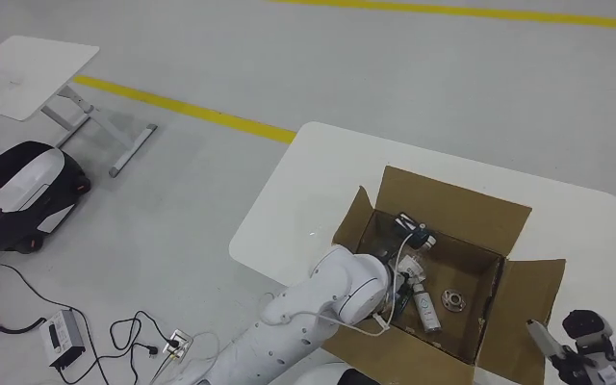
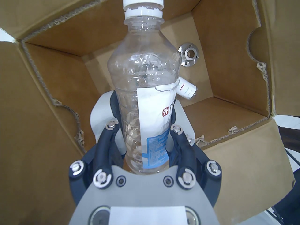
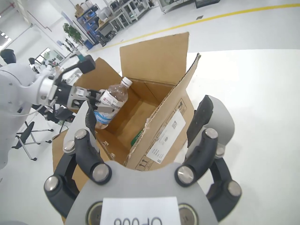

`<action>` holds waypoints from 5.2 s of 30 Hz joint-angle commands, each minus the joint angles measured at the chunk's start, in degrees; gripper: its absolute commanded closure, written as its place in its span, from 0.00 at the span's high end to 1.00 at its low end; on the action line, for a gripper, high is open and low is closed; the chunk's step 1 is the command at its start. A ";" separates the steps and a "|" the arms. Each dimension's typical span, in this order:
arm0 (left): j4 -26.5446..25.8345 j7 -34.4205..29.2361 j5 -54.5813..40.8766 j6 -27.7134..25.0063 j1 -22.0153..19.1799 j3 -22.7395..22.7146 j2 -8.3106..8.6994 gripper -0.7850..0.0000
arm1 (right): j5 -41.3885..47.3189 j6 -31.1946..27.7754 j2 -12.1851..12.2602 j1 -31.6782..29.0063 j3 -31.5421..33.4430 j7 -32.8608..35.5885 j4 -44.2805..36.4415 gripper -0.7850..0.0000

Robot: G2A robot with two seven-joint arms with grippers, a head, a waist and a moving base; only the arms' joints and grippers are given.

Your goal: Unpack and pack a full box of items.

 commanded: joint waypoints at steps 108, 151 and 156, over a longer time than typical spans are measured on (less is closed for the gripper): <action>-8.30 -5.17 15.26 -9.20 11.97 -22.64 4.88 0.00 | -9.59 0.60 -3.70 -8.57 13.52 -26.43 -2.73 0.00; 26.12 7.19 15.75 -6.98 2.70 -17.98 4.01 1.00 | -11.40 -0.95 -5.21 -6.42 14.23 -23.36 -0.91 0.00; 23.97 6.74 15.66 -7.51 3.04 -18.00 4.06 1.00 | -11.49 -0.92 -5.32 -5.98 14.09 -22.70 -1.24 0.05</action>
